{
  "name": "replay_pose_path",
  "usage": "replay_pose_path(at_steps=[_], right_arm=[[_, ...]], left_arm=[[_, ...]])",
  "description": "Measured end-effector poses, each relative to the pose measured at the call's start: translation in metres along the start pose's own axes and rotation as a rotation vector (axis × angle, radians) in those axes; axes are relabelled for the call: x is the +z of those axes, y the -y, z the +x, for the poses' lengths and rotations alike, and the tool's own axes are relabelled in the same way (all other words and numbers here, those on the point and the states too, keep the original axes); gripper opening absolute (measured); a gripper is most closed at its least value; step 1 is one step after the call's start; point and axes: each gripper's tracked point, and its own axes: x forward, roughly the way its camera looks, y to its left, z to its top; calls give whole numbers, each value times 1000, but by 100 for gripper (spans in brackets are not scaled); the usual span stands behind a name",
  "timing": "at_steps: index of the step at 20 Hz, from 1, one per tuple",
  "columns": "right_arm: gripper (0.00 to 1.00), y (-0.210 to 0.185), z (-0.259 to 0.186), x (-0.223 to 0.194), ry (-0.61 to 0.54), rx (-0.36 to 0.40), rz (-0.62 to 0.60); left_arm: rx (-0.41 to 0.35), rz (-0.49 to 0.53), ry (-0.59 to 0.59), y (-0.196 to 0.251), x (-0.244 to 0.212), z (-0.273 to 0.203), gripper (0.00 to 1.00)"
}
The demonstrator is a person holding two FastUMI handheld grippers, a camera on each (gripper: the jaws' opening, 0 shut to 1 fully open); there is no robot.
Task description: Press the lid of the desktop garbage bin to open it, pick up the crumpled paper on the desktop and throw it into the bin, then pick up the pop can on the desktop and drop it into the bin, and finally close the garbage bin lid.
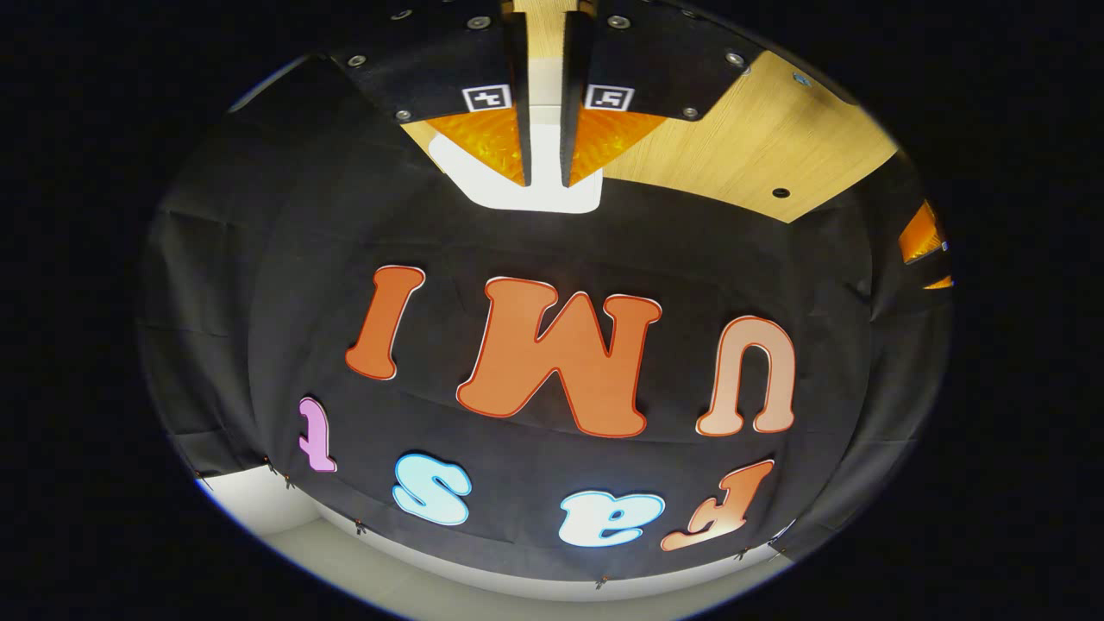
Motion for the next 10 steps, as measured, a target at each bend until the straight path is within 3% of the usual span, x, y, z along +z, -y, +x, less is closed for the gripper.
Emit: replay_pose_path(at_steps=[1,5,10], right_arm=[[11,3,7,-2,-9,6,3],[2,21,31,-1,-5,15,42],[1,43,57,-20,-53,55,61]], left_arm=[[19,-3,-8,-1,-2,0,99],[71,-7,-20,4,-2,0,99],[122,-2,-35,22,2,3,99]])
